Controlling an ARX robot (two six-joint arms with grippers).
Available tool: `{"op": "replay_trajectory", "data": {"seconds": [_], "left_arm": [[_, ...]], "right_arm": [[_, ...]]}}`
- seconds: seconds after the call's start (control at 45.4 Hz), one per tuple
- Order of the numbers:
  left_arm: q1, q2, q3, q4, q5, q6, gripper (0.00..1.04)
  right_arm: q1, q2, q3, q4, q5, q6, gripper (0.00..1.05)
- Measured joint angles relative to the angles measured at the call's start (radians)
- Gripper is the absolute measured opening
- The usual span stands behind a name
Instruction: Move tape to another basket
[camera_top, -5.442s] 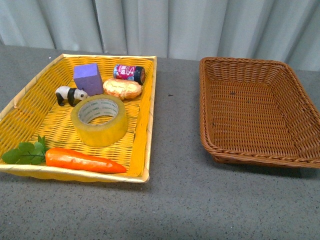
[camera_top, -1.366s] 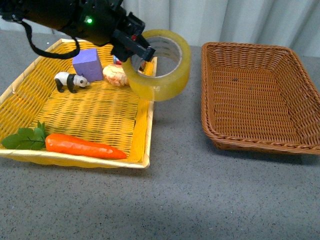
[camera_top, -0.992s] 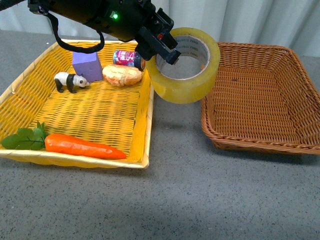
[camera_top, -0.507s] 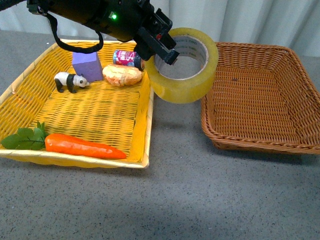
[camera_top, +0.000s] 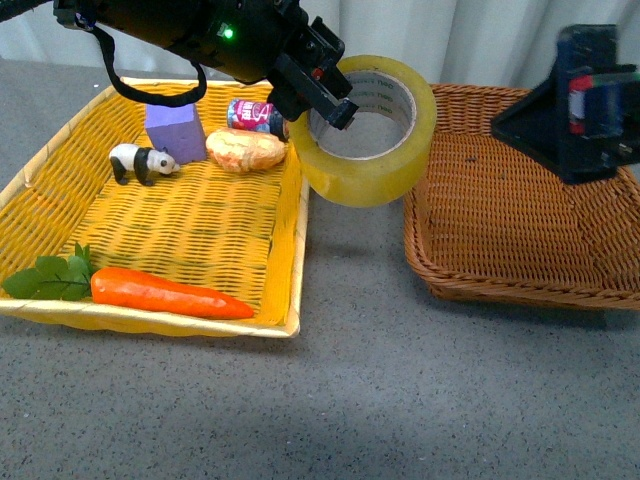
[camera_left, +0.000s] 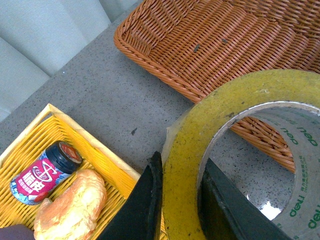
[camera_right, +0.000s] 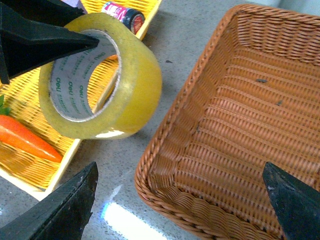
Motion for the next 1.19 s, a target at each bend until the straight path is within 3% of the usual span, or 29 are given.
{"op": "replay_trajectory", "data": {"seconds": [0.331, 1.08, 1.19], "left_arm": [[0.000, 0.000, 0.000, 0.000, 0.000, 0.000, 0.17], [0.000, 0.000, 0.000, 0.000, 0.000, 0.000, 0.17], [0.000, 0.000, 0.000, 0.000, 0.000, 0.000, 0.17]], "right_arm": [[0.063, 0.195, 0.180, -0.020, 0.021, 0.040, 0.96], [0.076, 0.407, 0.355, -0.048, -0.021, 0.080, 0.96], [0.078, 0.410, 0.355, -0.048, -0.025, 0.093, 0.79]]}}
